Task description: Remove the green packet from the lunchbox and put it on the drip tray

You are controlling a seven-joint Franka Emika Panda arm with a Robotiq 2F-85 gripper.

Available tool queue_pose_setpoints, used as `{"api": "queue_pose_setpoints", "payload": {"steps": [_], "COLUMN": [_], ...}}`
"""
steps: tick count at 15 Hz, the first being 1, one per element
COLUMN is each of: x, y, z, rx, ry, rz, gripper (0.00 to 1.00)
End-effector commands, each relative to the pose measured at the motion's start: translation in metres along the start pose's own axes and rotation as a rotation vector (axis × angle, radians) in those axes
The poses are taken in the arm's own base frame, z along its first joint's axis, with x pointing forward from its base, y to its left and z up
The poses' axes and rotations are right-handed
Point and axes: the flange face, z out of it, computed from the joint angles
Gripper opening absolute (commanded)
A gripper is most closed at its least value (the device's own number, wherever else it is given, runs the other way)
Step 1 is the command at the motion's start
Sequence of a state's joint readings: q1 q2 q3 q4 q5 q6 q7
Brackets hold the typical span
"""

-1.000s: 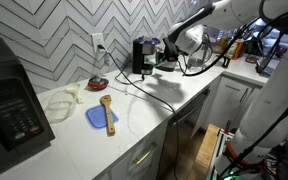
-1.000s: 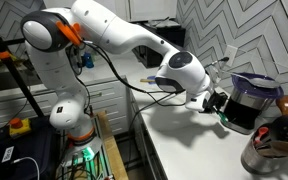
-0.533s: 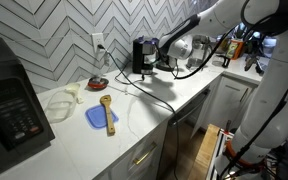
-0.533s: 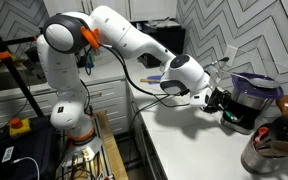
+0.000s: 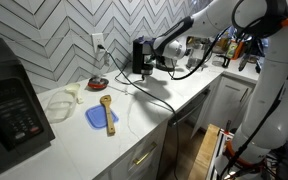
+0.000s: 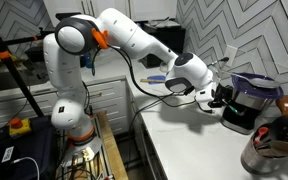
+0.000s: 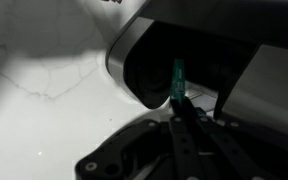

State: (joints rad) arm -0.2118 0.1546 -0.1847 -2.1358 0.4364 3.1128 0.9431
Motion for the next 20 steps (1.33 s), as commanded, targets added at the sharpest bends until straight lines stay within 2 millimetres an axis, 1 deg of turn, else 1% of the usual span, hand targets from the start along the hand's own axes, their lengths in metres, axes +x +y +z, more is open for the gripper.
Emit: {"api": "queue_pose_setpoints", "payload": {"steps": [1,5,6,9,10,11,13,17,18,19,20], "x": [-0.005,-0.010,-0.013,-0.018,-0.019,-0.019,-0.016,-0.006,-0.005,-0.005,-0.009], "y": [-0.010,-0.016,-0.019,-0.021,-0.022,-0.022,-0.018,-0.005,-0.002,-0.001,0.000], "z": [0.023,0.044,0.050,0.059,0.063,0.064,0.069,0.081,0.082,0.076,0.071], "rx": [-0.017,-0.047,-0.051,-0.081,-0.092,-0.100,-0.134,-0.242,-0.268,-0.286,-0.294], "ry": [-0.004,-0.007,-0.024,-0.038,-0.042,-0.045,-0.034,0.024,0.031,0.030,0.010], "rz": [-0.069,-0.139,-0.151,-0.176,-0.178,-0.180,-0.185,-0.193,-0.195,-0.207,-0.222], "gripper": [0.01,0.01,0.01,0.01,0.11,0.32,0.45,0.76,0.83,0.91,0.98]}}
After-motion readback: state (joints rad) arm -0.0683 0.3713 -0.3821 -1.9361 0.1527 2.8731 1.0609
